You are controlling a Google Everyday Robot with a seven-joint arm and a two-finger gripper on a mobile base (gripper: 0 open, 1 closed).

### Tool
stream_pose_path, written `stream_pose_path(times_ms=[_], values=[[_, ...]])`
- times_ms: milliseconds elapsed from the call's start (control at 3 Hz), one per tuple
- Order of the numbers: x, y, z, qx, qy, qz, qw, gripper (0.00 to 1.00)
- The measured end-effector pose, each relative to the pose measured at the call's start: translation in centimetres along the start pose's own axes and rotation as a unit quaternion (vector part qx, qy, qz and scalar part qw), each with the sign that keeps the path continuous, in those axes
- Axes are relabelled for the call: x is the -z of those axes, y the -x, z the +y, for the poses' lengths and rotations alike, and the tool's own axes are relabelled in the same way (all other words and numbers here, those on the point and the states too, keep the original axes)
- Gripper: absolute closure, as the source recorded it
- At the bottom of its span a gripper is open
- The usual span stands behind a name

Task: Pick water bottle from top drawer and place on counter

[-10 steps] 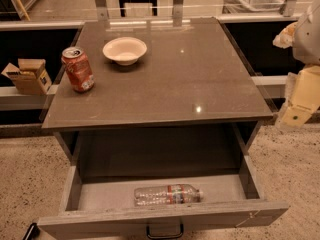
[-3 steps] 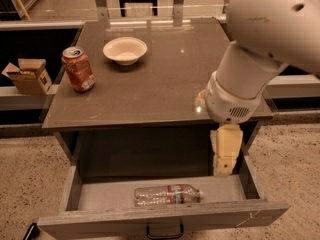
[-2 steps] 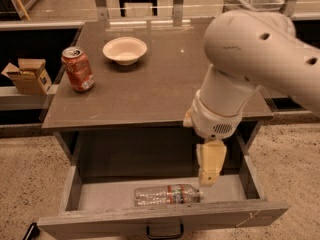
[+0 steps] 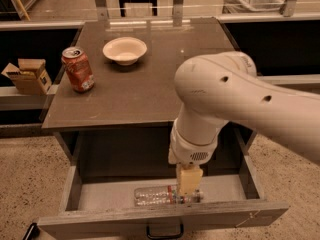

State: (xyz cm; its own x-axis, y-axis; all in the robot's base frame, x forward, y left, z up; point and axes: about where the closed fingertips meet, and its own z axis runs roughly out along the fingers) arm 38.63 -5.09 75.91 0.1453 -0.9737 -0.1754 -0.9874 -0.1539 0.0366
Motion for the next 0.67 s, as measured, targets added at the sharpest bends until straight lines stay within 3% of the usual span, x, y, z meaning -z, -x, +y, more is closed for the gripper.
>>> stream_pose_path(times_ms=[667], values=[[-4.4, 1.4, -0.8, 0.011, -0.013, -0.008, 0.9998, 0.39]])
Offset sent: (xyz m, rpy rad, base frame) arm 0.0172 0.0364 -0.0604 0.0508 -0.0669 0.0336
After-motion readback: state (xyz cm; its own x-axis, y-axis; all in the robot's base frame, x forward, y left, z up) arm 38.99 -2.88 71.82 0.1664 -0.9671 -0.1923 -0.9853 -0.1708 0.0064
